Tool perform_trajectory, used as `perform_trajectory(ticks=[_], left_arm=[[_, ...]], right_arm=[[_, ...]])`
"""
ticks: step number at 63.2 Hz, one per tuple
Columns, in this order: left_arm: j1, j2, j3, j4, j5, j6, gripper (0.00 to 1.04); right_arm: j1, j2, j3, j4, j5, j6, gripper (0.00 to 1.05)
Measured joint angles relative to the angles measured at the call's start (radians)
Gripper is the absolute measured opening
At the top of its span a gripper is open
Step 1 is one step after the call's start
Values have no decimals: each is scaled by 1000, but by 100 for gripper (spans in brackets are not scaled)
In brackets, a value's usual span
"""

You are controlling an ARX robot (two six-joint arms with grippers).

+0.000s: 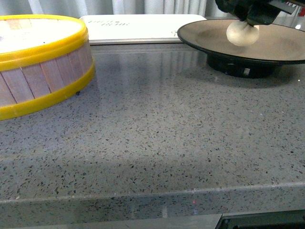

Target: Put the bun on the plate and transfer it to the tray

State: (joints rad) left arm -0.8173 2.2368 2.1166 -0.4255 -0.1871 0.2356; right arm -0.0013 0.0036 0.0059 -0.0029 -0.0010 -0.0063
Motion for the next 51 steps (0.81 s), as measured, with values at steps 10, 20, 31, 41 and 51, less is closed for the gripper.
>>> perform_trajectory(ticks=[10, 20, 31, 41, 51], left_arm=[[-1, 14, 5, -2, -30, 0, 4], [-1, 32, 20, -15, -32, -9, 18], [-2, 32, 21, -16, -13, -40, 57], [-2, 31, 37, -29, 5, -69, 80], [-2, 22, 68, -41, 36, -114, 99]], right_arm=[[0, 0, 0, 0, 0, 0, 96], [0, 0, 0, 0, 0, 0, 96], [0, 0, 0, 0, 0, 0, 96], [0, 0, 0, 0, 0, 0, 96], [0, 0, 0, 0, 0, 0, 96]])
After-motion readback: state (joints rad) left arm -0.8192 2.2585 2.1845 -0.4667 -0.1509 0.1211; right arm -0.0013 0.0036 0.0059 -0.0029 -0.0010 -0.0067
